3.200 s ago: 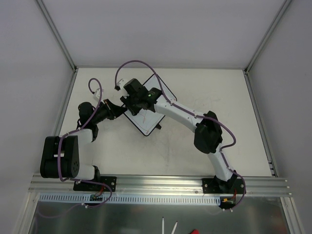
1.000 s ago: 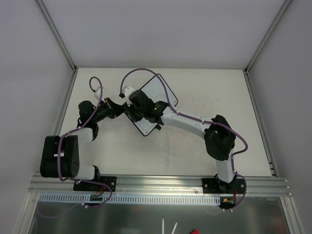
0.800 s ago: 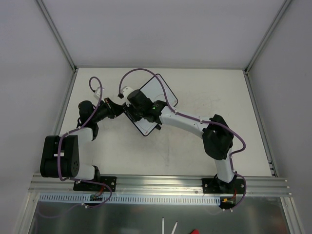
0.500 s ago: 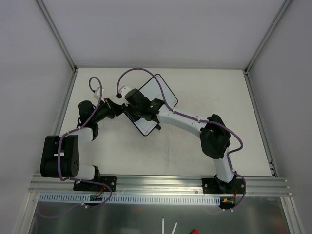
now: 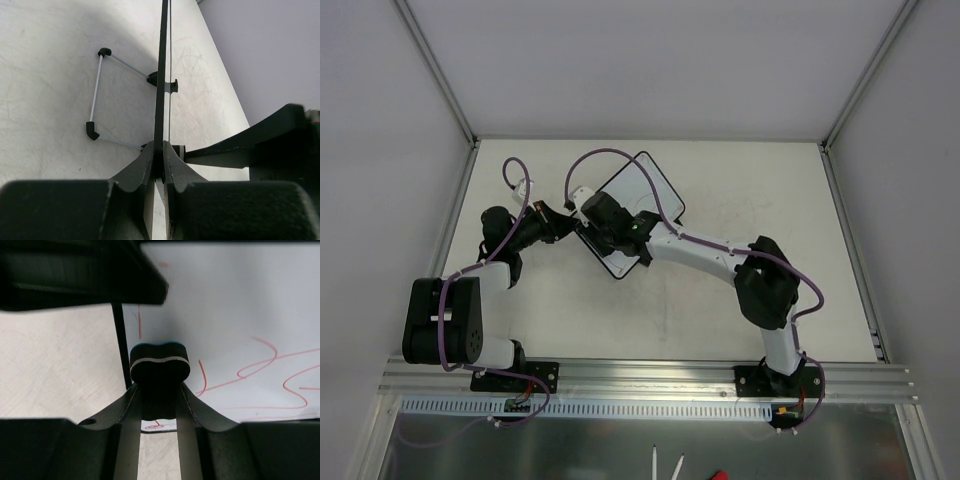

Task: Erase the whiteboard
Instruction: Hold the whiteboard at the whiteboard stand.

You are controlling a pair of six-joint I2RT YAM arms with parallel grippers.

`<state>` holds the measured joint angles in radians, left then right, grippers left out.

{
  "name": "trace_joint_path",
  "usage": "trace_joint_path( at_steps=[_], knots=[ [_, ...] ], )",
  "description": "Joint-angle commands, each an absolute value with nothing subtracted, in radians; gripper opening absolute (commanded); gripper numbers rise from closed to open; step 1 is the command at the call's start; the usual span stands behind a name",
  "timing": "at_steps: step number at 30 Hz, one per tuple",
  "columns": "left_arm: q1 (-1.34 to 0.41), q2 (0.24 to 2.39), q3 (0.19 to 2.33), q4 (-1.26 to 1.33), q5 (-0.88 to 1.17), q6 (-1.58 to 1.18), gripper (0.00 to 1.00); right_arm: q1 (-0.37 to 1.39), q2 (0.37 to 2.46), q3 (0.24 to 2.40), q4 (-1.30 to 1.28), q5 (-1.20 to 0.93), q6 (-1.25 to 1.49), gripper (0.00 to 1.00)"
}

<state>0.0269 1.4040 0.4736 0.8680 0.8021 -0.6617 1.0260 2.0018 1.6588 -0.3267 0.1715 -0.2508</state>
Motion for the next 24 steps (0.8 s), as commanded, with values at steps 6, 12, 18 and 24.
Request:
trace_joint_path(
  at_steps=[6,12,18,24],
  knots=[
    [0.017,1.393,0.52,0.916,0.834,-0.629,0.0,1.028,1.924,1.453,-0.316,0.207,-0.241,0.0],
    [0.017,1.393,0.522,0.91,0.833,-0.629,0.0,1.028,1.905,1.375,-0.273,0.196,-0.216,0.0],
    [0.018,1.394,0.523,0.91,0.836,-0.629,0.0,1.028,1.887,1.322,-0.258,0.187,-0.199,0.0],
    [0.018,1.394,0.523,0.907,0.836,-0.627,0.0,1.028,1.871,1.266,-0.242,0.183,-0.186,0.0]
  ],
)
